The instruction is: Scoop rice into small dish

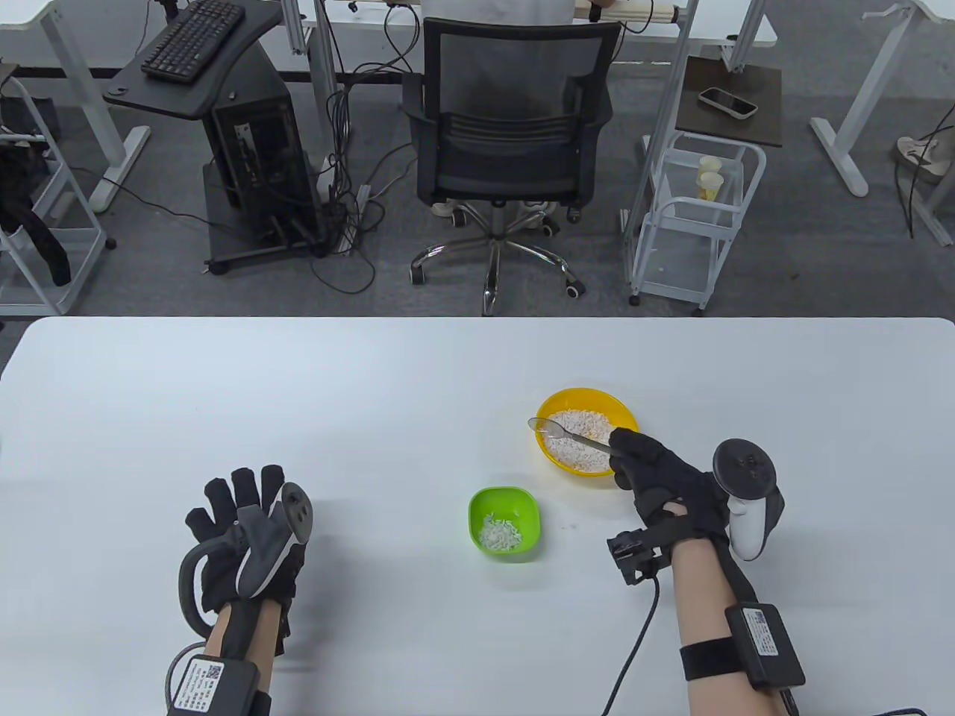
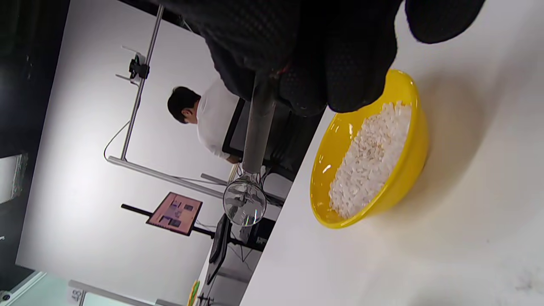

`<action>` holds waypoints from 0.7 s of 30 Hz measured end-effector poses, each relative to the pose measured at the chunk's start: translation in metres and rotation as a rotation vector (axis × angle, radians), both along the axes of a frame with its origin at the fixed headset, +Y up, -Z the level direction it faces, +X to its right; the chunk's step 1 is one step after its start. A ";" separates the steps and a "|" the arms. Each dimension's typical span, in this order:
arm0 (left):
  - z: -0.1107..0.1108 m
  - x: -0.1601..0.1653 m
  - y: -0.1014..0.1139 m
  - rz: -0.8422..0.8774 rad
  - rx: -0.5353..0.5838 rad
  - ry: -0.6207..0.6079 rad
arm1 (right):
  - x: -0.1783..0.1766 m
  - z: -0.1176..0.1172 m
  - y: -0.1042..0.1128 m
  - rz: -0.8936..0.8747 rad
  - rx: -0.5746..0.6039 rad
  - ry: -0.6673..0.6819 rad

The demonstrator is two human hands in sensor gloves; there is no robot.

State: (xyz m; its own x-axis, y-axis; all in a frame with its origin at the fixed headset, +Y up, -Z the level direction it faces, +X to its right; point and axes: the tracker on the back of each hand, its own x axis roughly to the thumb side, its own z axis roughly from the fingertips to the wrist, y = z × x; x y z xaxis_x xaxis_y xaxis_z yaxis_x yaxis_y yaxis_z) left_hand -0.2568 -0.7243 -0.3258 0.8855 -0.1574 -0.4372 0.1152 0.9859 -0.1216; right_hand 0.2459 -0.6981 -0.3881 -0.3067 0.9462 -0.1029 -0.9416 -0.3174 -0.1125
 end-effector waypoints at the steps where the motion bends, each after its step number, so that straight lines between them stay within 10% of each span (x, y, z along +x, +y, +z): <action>1: 0.000 0.000 0.000 0.000 0.000 0.000 | 0.001 0.000 0.000 0.002 0.002 -0.008; 21: 0.000 0.001 0.000 -0.002 -0.005 0.000 | 0.017 0.000 -0.013 0.232 -0.001 -0.236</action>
State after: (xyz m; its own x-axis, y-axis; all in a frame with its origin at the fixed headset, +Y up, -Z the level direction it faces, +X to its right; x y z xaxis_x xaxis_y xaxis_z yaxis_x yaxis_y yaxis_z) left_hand -0.2560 -0.7239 -0.3257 0.8853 -0.1615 -0.4361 0.1176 0.9850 -0.1262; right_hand 0.2624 -0.7115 -0.3878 -0.4820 0.8536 -0.1975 -0.7920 -0.5209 -0.3184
